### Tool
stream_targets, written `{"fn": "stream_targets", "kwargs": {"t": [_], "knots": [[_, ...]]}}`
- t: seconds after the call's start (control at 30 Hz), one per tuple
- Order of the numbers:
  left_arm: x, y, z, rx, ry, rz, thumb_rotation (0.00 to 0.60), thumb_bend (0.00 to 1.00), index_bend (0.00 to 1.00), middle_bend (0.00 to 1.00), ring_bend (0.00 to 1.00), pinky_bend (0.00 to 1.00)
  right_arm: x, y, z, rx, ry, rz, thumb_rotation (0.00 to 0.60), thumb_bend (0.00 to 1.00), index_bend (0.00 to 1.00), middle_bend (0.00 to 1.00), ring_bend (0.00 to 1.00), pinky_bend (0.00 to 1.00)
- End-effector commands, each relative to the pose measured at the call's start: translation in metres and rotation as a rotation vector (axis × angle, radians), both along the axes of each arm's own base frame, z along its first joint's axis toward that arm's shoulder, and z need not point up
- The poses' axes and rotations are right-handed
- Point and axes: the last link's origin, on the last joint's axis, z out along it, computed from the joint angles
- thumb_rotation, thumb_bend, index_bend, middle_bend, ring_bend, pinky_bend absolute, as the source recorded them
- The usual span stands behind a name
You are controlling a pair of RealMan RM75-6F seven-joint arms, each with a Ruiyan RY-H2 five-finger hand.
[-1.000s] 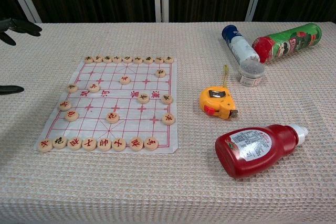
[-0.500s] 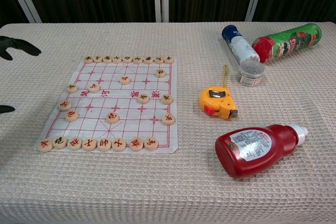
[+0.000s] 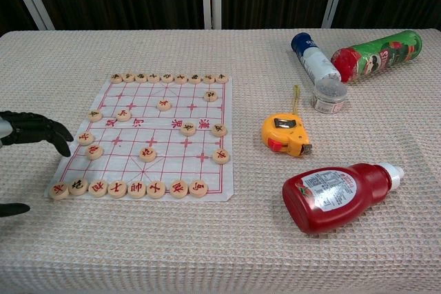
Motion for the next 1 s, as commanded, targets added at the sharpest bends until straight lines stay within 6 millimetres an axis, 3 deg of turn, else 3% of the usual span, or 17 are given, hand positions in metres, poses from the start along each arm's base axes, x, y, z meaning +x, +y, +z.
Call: {"fn": "stream_targets", "kwargs": {"t": [0.03, 0.5, 0.83, 1.0], "knots": [[0.002, -0.001, -0.005, -0.012, 0.005, -0.005, 0.548, 0.17, 0.37, 0.21, 0.17, 0.24, 0.000, 0.002, 0.000, -0.010, 0.020, 0.007, 0.600, 0.50, 0.00, 0.00, 0.00, 0.00], [-0.005, 0.010, -0.011, -0.022, 0.005, 0.024, 0.549, 0.25, 0.39, 0.22, 0.18, 0.24, -0.003, 0.005, -0.004, -0.003, 0.033, 0.008, 0.600, 0.48, 0.00, 0.00, 0.00, 0.00], [-0.005, 0.010, -0.018, -0.049, 0.004, 0.023, 0.549, 0.28, 0.41, 0.22, 0.18, 0.24, -0.004, 0.006, -0.007, -0.005, 0.064, 0.009, 0.600, 0.53, 0.00, 0.00, 0.00, 0.00], [-0.005, 0.012, -0.020, -0.049, 0.000, 0.023, 0.551, 0.30, 0.41, 0.23, 0.17, 0.25, -0.005, 0.007, -0.006, -0.013, 0.091, 0.007, 0.600, 0.61, 0.00, 0.00, 0.00, 0.00]]}}
